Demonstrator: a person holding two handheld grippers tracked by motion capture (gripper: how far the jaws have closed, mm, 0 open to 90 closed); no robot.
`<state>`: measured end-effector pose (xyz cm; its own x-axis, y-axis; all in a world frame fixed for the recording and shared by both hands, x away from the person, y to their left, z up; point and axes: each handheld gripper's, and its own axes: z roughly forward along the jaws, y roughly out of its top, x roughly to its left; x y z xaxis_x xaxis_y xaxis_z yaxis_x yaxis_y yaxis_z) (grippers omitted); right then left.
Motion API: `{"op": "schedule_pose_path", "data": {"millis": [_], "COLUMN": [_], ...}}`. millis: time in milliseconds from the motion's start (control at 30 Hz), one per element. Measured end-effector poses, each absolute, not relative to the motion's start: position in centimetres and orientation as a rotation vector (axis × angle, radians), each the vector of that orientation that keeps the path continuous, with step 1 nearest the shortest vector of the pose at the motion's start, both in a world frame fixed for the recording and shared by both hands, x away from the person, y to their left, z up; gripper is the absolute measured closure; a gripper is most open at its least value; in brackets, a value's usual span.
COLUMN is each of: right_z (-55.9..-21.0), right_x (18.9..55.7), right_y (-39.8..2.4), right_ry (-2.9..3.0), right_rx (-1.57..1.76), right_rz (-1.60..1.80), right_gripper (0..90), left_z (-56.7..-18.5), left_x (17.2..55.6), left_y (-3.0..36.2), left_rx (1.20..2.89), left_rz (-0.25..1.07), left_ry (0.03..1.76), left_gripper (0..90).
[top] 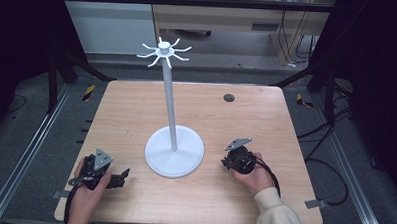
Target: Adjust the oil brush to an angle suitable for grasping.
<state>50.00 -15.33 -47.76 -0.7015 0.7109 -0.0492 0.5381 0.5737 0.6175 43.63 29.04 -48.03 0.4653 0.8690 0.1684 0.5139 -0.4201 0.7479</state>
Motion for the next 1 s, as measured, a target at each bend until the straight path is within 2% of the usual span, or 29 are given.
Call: {"op": "schedule_pose_path", "data": {"millis": [133, 667, 1000], "right_z": [-47.8, -48.2, -48.5], "right_x": [50.2, 51.6, 51.8], "right_y": [-15.9, -18.4, -18.5], "right_ry": [2.489, 2.367, 2.369], "right_rx": [1.068, 1.249, 1.248], "right_rz": [0.817, 0.785, 0.749], "right_gripper": [90.0, 90.0, 90.0], "left_z": [-48.0, -48.1, -48.1], "left_x": [43.6, 43.7, 43.8], "left_y": [29.0, 29.0, 28.9], "left_rx": [2.096, 2.1, 2.097], "left_rz": [0.733, 0.731, 0.733], "left_ry": [1.142, 1.139, 1.133], "left_gripper": [2.6, 2.6, 2.6]}}
